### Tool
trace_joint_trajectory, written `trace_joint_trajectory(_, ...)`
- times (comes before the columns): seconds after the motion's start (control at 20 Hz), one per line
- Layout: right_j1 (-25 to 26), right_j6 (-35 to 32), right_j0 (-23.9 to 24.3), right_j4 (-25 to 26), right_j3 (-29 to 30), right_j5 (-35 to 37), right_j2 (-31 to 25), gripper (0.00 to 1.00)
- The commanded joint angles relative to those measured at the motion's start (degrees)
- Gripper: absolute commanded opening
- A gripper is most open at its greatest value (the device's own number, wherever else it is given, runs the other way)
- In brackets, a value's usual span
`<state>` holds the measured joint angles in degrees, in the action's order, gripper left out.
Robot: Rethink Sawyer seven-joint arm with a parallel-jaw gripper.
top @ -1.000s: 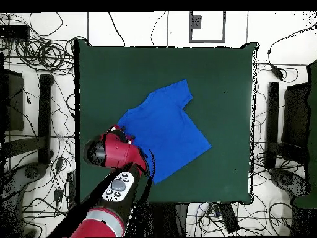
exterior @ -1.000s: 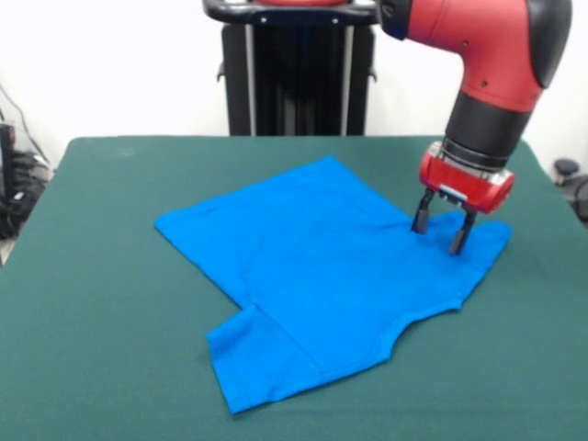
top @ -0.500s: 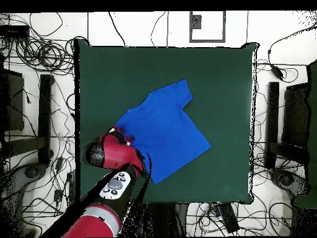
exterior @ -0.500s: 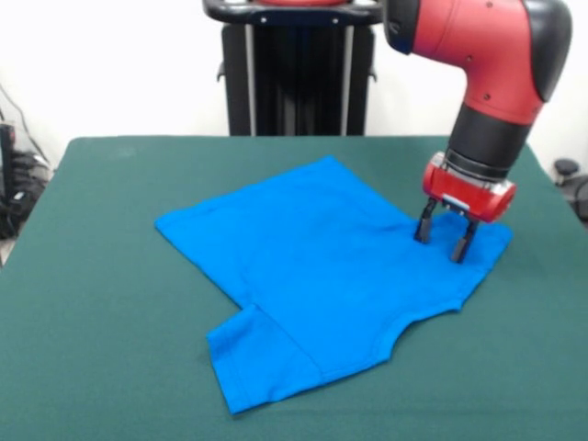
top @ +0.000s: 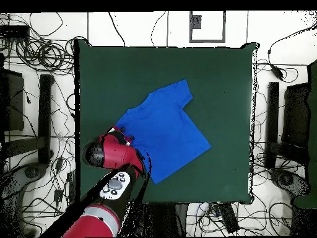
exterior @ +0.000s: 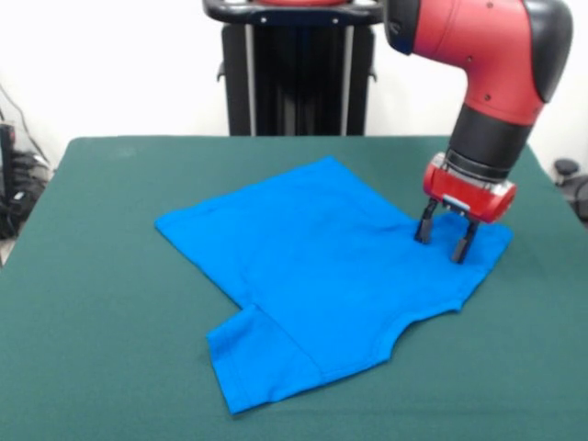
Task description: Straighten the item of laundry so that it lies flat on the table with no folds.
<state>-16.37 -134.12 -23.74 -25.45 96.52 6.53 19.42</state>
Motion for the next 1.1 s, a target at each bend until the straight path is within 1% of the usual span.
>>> trace_joint_trajectory(0.05,4.4,-13.2,-0.8,-3.9,0.0,-4.4,-7.5,1.00)
trace_joint_trajectory(0.15,4.0,-12.9,-0.4,-3.6,0.2,-4.3,-7.9,1.00)
trace_joint_trajectory(0.4,2.1,-12.9,-0.9,-3.7,1.1,-2.0,-7.6,1.00)
trace_joint_trajectory(0.65,-2.0,-12.1,-1.3,-3.1,3.1,2.6,-6.5,1.00)
trace_joint_trajectory(0.85,-5.3,-11.2,-0.6,-2.4,4.8,5.3,-6.5,1.00)
trace_joint_trajectory(1.1,-8.2,-10.4,-0.1,-1.9,5.9,7.9,-6.3,1.00)
